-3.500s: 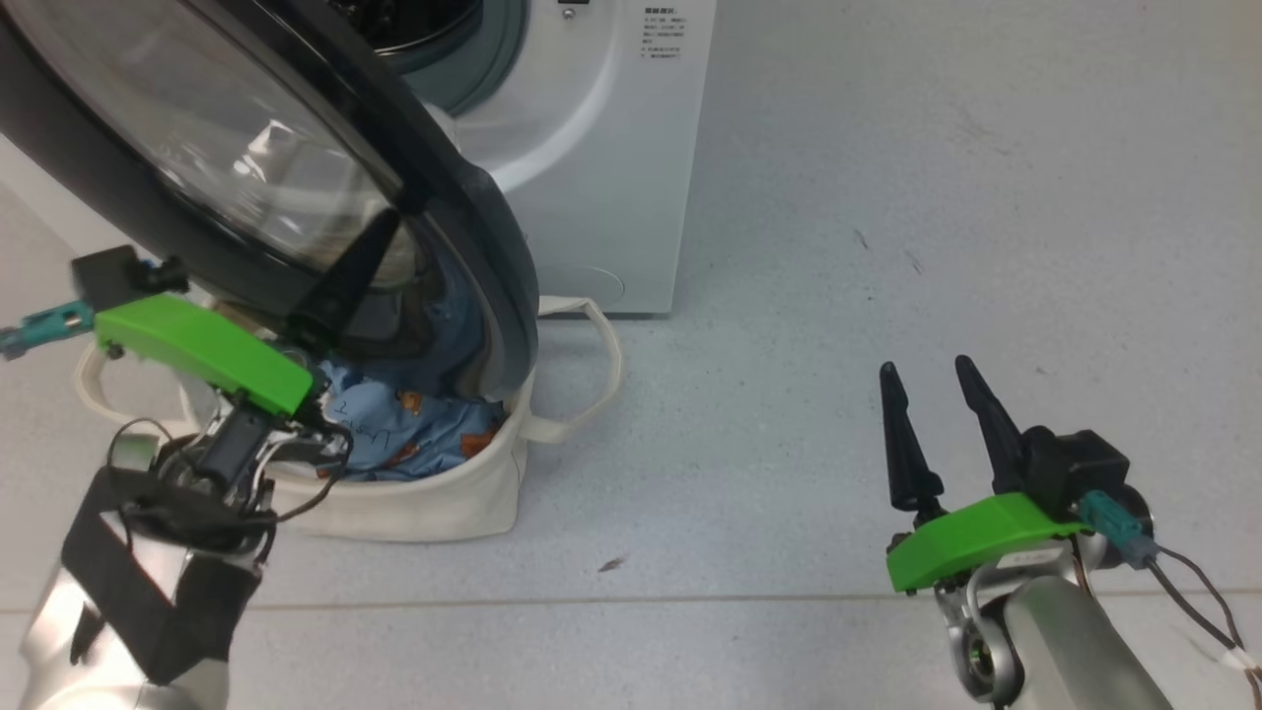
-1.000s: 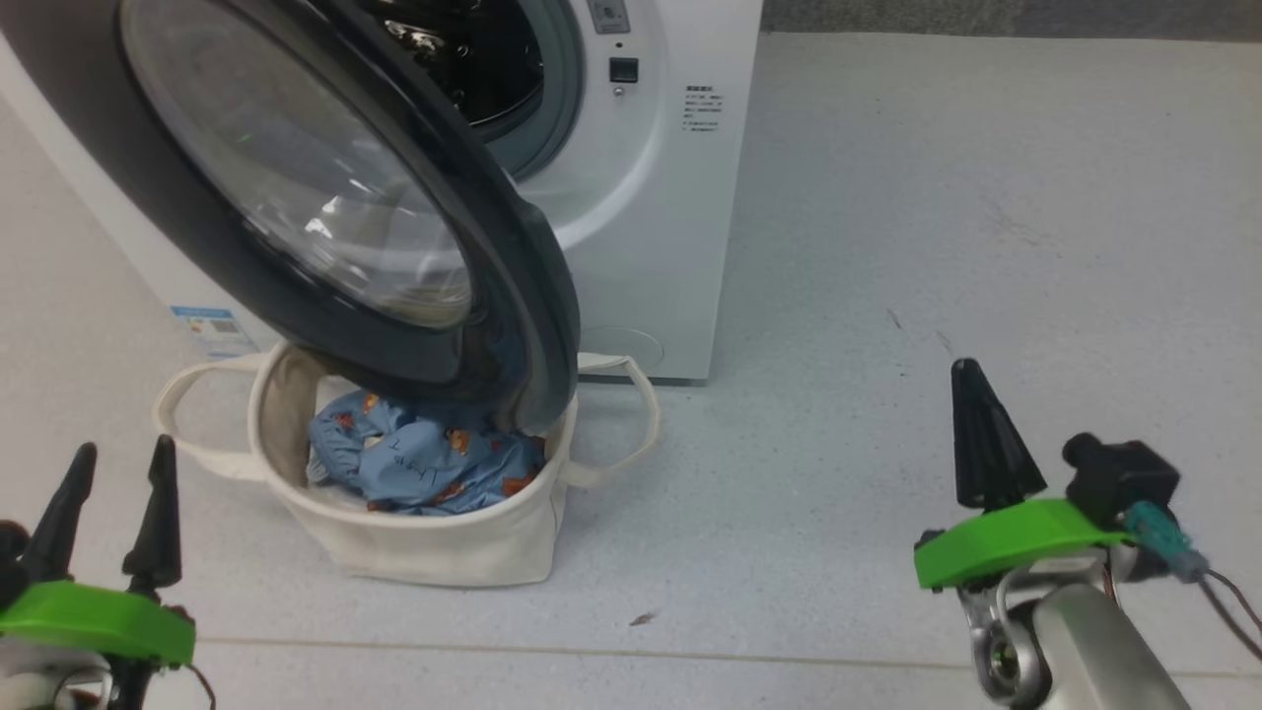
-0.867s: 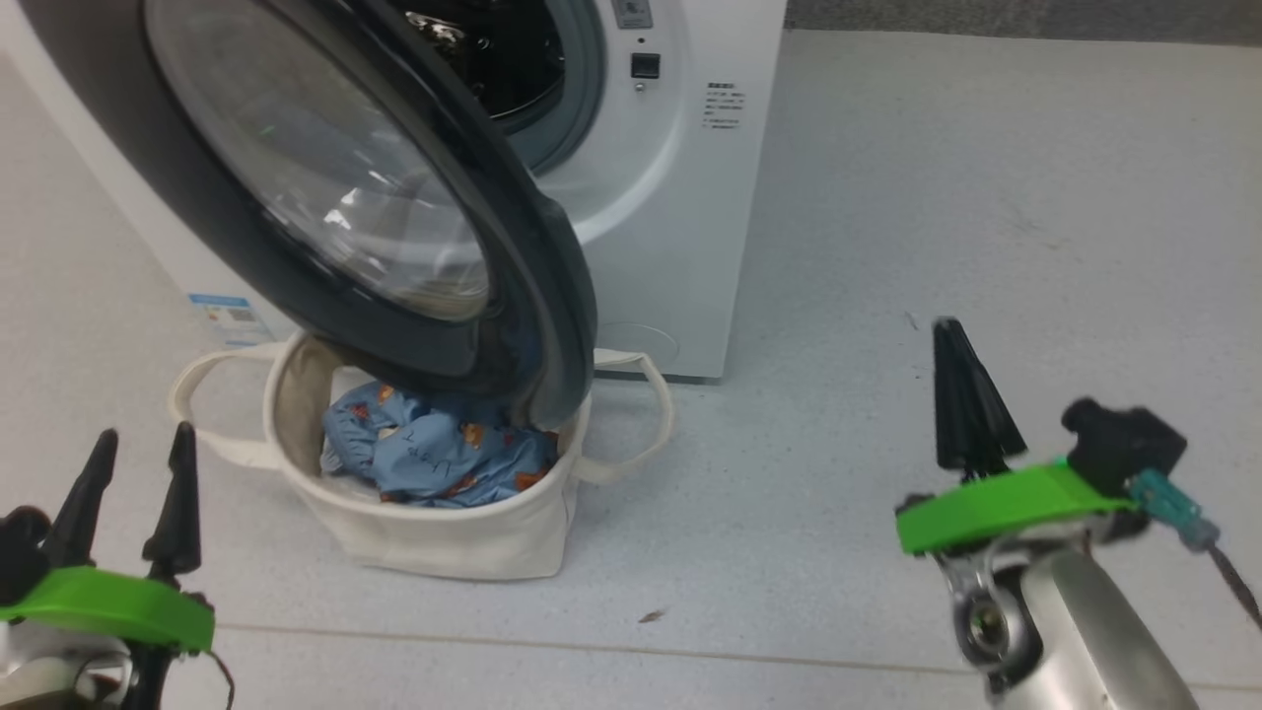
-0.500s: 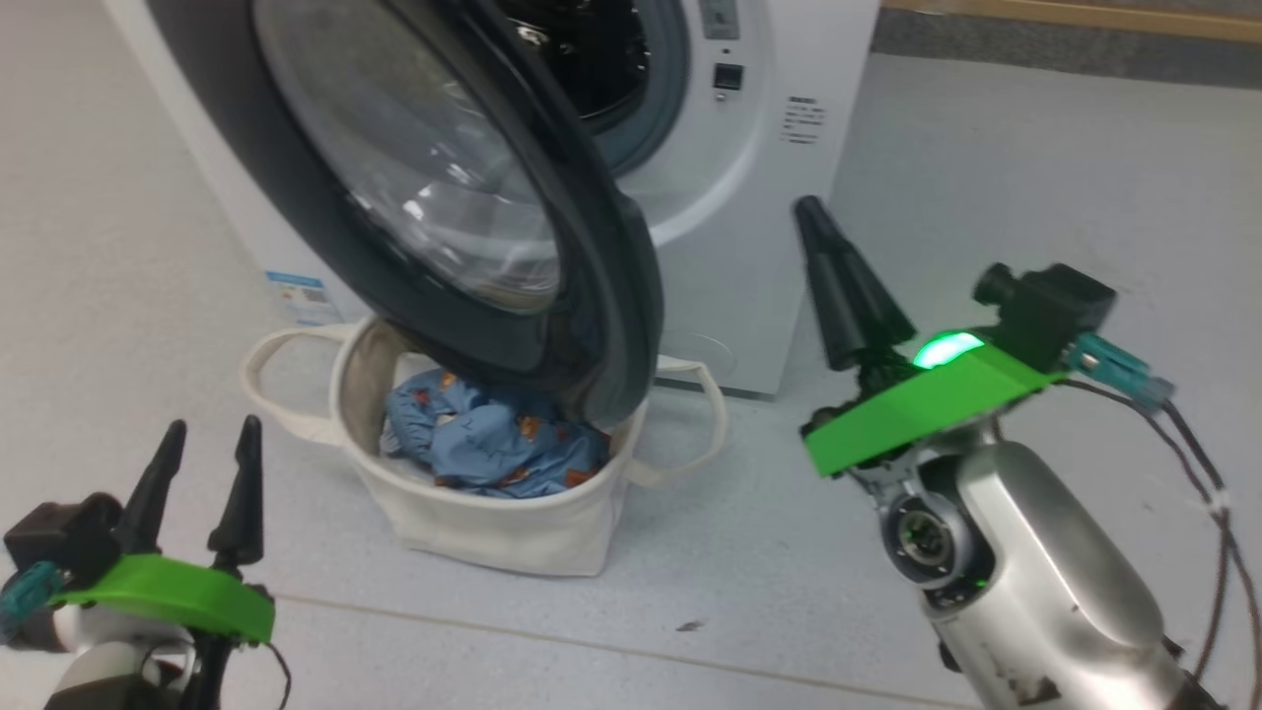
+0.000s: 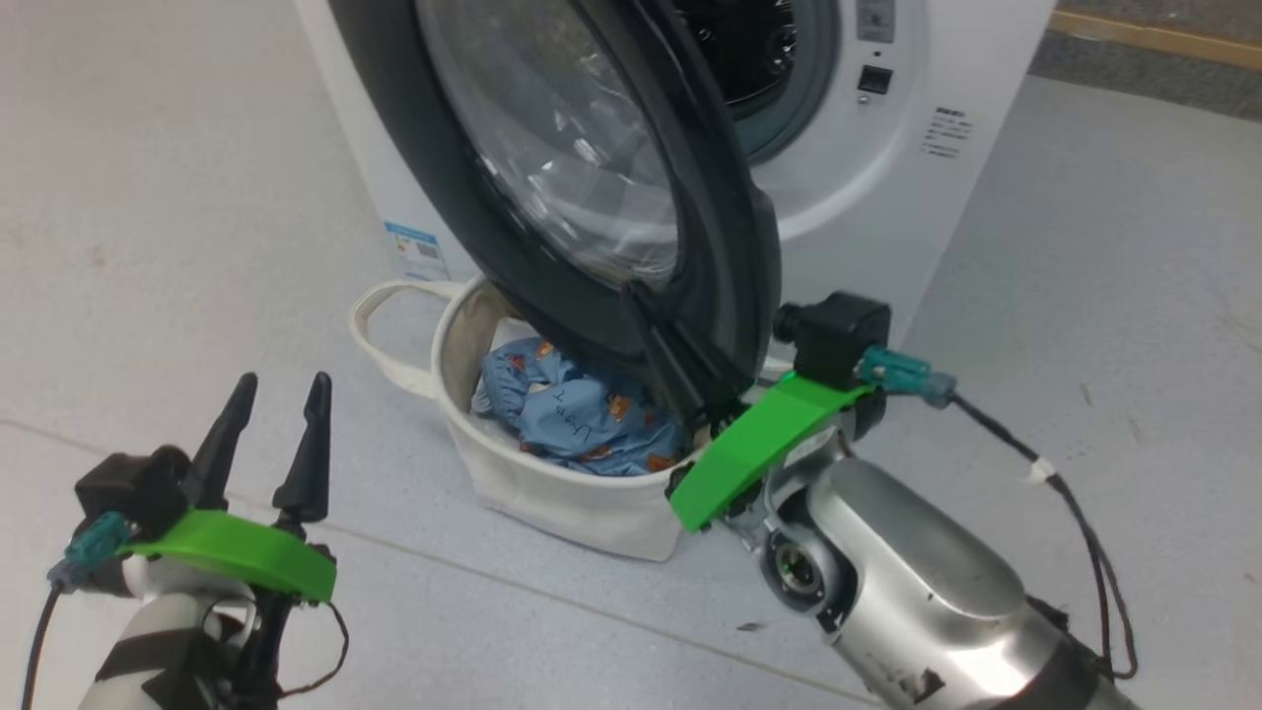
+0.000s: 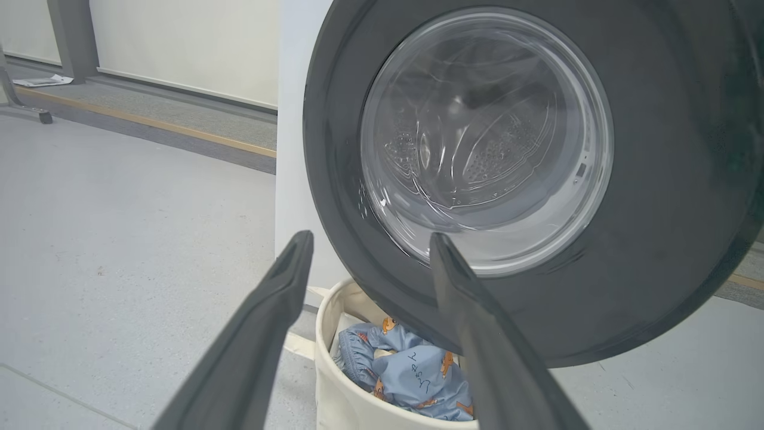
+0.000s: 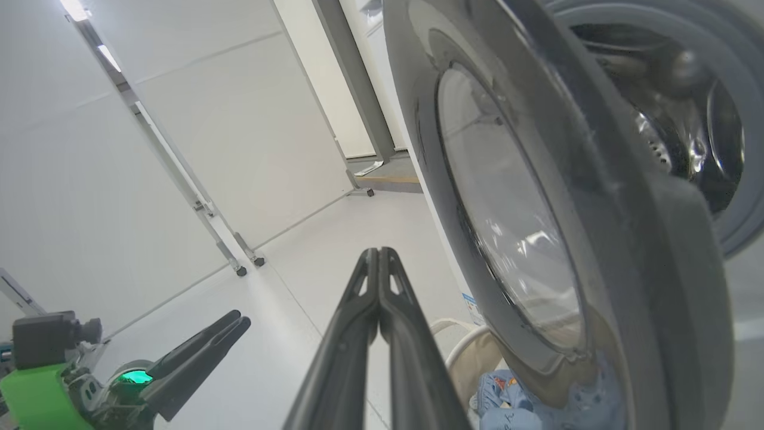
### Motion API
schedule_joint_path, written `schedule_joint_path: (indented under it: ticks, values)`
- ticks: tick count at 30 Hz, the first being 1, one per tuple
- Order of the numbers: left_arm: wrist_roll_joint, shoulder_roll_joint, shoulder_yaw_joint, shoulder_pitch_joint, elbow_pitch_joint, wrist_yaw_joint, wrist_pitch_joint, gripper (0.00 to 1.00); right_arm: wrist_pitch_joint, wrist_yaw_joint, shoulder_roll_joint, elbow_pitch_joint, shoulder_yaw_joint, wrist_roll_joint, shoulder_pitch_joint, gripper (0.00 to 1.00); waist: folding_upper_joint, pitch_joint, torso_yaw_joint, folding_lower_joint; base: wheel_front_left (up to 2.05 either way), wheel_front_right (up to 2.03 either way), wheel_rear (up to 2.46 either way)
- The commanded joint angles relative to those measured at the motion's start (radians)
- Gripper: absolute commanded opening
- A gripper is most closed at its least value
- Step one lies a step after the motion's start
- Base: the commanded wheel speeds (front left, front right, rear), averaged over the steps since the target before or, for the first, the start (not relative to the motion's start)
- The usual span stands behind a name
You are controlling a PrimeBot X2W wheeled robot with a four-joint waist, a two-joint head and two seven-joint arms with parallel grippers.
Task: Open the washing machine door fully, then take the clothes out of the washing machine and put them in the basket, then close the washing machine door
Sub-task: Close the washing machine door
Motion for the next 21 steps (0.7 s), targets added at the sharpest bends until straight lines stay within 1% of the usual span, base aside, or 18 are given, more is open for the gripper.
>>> schedule_joint_path:
  ticks: [1,7,10,13,16,21]
  values:
    - [0.005,0.025,0.031,-0.054,-0.023,-0.006,-0.012,1.00,-0.019,0.001,0.023,-0.008,0.015,0.024,-0.035,0.00,0.0000,0.010,0.012,0.0000,0.00,0.00,0.00]
    - [0.003,0.017,0.024,-0.068,-0.020,-0.006,-0.012,1.00,-0.063,0.001,0.024,0.135,0.111,0.141,-0.060,0.00,0.0000,0.038,0.019,0.0000,0.00,0.00,0.00]
    - [0.003,0.012,0.023,-0.074,-0.020,-0.006,-0.012,1.00,-0.077,0.001,0.024,0.210,0.132,0.183,-0.083,0.00,0.0000,0.051,0.018,0.0000,0.00,0.00,0.00]
    - [0.002,0.005,0.019,-0.079,-0.021,-0.006,-0.012,1.00,-0.084,0.001,0.024,0.278,0.133,0.208,-0.106,0.00,0.0000,0.060,0.019,0.0000,0.00,0.00,0.00]
    - [0.003,0.000,0.017,-0.082,-0.022,-0.006,-0.012,1.00,-0.085,0.001,0.024,0.303,0.079,0.208,-0.123,0.00,0.0000,0.067,0.019,0.0000,0.00,0.00,0.00]
    - [0.005,-0.007,0.011,-0.082,-0.026,-0.006,-0.012,1.00,-0.085,0.001,0.024,0.329,-0.039,0.162,-0.140,0.00,0.0000,0.083,0.013,0.0000,0.00,0.00,0.00]
